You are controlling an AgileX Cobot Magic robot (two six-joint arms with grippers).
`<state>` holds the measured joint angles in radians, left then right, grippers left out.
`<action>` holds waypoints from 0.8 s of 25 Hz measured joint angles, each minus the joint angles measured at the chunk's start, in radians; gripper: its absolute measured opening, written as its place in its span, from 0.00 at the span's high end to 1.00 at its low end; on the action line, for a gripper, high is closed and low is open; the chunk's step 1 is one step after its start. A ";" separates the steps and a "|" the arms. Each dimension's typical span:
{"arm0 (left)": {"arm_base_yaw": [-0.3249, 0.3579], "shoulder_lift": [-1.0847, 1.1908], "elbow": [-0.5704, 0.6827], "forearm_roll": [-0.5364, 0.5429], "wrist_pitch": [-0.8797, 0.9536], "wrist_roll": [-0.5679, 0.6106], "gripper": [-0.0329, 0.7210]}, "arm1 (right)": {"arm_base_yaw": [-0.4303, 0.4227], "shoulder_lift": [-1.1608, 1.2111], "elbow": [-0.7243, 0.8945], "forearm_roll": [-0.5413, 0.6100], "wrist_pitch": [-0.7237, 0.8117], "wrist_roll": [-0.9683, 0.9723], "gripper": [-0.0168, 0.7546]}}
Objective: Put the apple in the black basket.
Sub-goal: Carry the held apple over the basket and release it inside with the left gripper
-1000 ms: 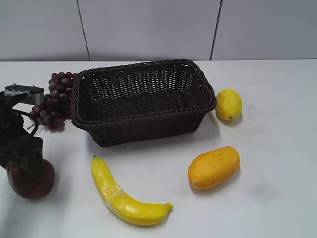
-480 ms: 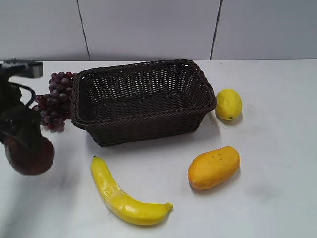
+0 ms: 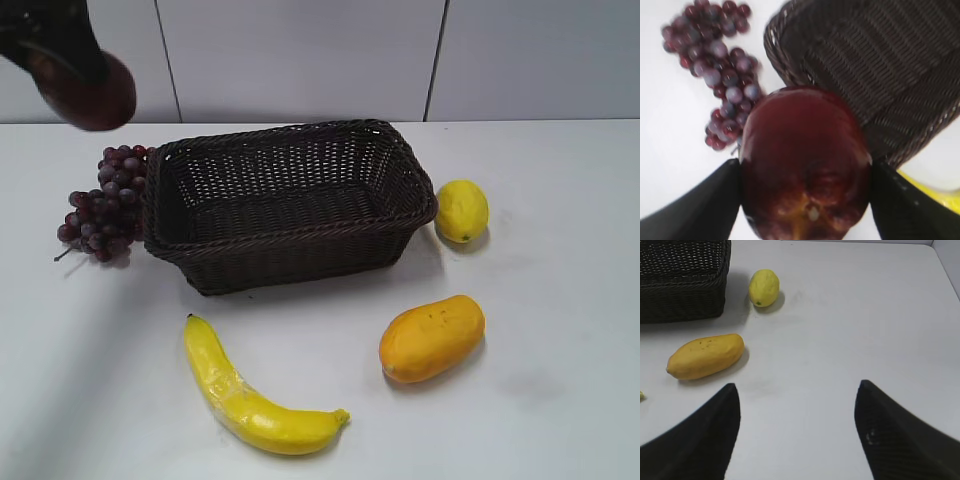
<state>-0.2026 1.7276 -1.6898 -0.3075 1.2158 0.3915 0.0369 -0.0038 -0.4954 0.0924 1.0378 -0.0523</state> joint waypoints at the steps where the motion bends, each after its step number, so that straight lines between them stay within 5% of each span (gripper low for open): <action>1: -0.003 0.010 -0.035 0.000 0.001 -0.002 0.20 | 0.000 0.000 0.000 0.000 0.000 0.000 0.28; 11: -0.170 0.214 -0.344 0.009 0.004 -0.012 0.20 | 0.000 0.000 0.000 0.000 0.000 0.000 0.28; 20: -0.281 0.465 -0.426 0.088 -0.004 -0.049 0.20 | 0.000 0.000 0.000 0.000 0.000 0.000 0.28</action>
<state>-0.4835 2.1923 -2.1160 -0.2192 1.2122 0.3425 0.0369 -0.0038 -0.4954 0.0924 1.0378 -0.0523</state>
